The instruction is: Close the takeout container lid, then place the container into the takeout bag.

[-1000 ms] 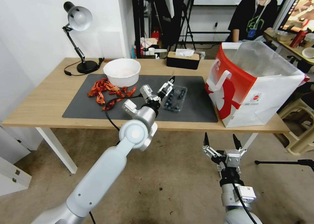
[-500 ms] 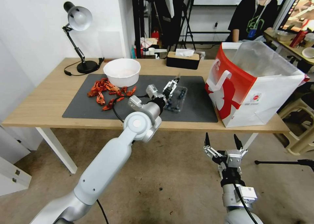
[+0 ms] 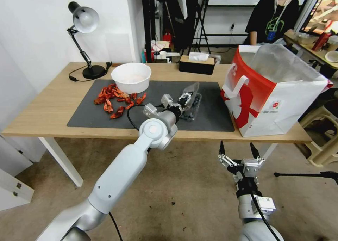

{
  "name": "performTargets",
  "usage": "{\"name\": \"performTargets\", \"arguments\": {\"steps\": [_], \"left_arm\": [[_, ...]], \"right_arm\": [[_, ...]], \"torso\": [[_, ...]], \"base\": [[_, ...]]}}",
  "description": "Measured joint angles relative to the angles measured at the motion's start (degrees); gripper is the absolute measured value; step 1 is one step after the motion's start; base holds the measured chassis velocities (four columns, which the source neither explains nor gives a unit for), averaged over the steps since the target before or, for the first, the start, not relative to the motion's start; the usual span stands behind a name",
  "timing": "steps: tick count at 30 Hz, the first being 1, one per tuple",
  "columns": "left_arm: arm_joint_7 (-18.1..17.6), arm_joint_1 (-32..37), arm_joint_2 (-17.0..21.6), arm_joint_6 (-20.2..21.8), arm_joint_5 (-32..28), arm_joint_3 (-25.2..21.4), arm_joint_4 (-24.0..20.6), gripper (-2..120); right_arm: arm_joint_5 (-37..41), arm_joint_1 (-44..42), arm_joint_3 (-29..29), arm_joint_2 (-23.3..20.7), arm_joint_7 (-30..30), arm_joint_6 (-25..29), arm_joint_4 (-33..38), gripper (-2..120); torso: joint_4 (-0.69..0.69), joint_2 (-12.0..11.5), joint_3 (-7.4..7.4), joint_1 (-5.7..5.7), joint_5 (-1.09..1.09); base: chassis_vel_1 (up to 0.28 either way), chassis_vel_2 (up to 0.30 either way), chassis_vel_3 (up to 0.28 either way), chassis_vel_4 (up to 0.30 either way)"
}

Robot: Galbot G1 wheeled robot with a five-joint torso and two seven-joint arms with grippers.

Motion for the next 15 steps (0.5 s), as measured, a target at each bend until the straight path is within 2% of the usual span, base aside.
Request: {"name": "performTargets", "arguments": {"steps": [1, 4, 7, 9, 15], "left_arm": [[0.0, 0.0, 0.0, 0.0, 0.0, 0.0, 0.0, 34], [0.0, 0.0, -0.1, 0.0, 0.6, 0.3, 0.5, 20], [0.0, 0.0, 0.0, 0.0, 1.1, 0.6, 0.8, 13], [-0.1, 0.0, 0.0, 0.0, 2.0, 1.0, 1.1, 3], [-1.1, 0.1, 0.1, 0.4, 3.7, 1.7, 1.6, 0]], "right_arm": [[0.0, 0.0, 0.0, 0.0, 0.0, 0.0, 0.0, 100], [4.0, 1.7, -0.2, -0.9, 0.2, -1.7, 0.6, 100], [6.5, 3.1, -0.3, -1.5, 0.5, -2.8, 0.8, 100], [10.1, 4.9, -0.4, -2.2, 1.1, -4.7, 1.2, 100], [18.4, 8.6, -0.2, -3.6, 2.8, -8.7, 2.3, 100]], "torso": [[0.0, 0.0, 0.0, 0.0, 0.0], [0.0, 0.0, 0.0, 0.0, 0.0], [0.0, 0.0, 0.0, 0.0, 0.0], [0.0, 0.0, 0.0, 0.0, 0.0], [0.0, 0.0, 0.0, 0.0, 0.0]], "base": [[0.0, 0.0, 0.0, 0.0], [0.0, 0.0, 0.0, 0.0], [0.0, 0.0, 0.0, 0.0], [0.0, 0.0, 0.0, 0.0], [0.0, 0.0, 0.0, 0.0]]}}
